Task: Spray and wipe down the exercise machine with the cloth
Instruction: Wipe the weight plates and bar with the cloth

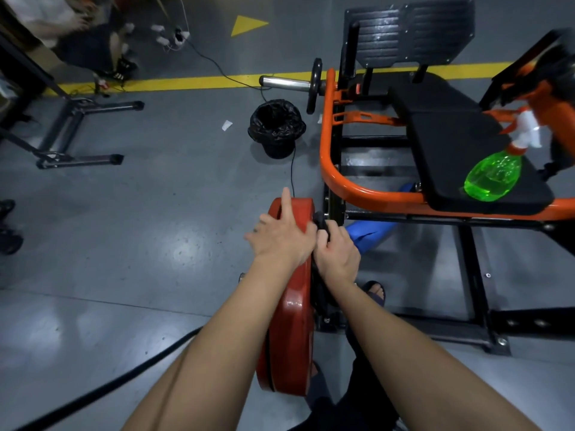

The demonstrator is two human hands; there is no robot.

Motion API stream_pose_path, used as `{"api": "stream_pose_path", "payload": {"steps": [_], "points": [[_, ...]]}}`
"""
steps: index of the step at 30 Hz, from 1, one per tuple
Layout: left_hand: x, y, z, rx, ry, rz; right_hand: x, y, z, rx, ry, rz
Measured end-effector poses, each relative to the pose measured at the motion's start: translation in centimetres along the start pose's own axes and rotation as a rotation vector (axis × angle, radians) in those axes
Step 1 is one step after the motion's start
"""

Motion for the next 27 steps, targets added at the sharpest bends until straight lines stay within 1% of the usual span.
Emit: {"api": "stream_pose_path", "payload": {"steps": [4,7,9,11,13,16,21,24,27], "points": [[-4.5,-1.9,-3.4,-0.080,-0.009,0.144,0.1,-0.2,0.4,-0.012,-0.026,-0.024],[-6.9,-2.0,-6.4,-0.088,-0.023,0.172,-0.4,0.3,-0.2,0.054,-0.024,0.018],[-7.2,-1.1,-8.2,0.008,-0.082,0.042,-0.7,0.4,-0.6,0.084,-0.033,0.039],[-6.5,-0.2,-8.9,0.172,-0.154,-0.161,-0.8,0.3,-0.7,0.067,-0.027,0.033],[-6.1,0.0,-8.8,0.295,-0.179,-0.313,-0.6,0.4,-0.5,0.035,-0.048,0.024],[-5.9,-0.1,-9.0,0.361,-0.153,-0.379,0.0,-0.2,-0.2,-0.033,-0.043,-0.027],[-4.8,0.4,-8.2,0.282,-0.075,-0.322,0.1,-0.4,0.2,0.020,-0.064,-0.064],[-4.5,0.3,-6.9,0.166,-0.004,-0.288,-0.2,-0.6,0.6,0.021,-0.084,-0.119],[-3.8,0.8,-5.3,0.089,0.019,-0.291,-0.3,-0.7,0.4,-0.001,-0.093,-0.165]]}}
Point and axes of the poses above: each hand's wrist, its own z-axis away from the middle knuckle, its own y-axis out of the palm, x = y × z, the point moved 8 cm from there along -z, towards the middle knuckle, and after that the axes turned 9 degrees about x, right-handed, at the moved point
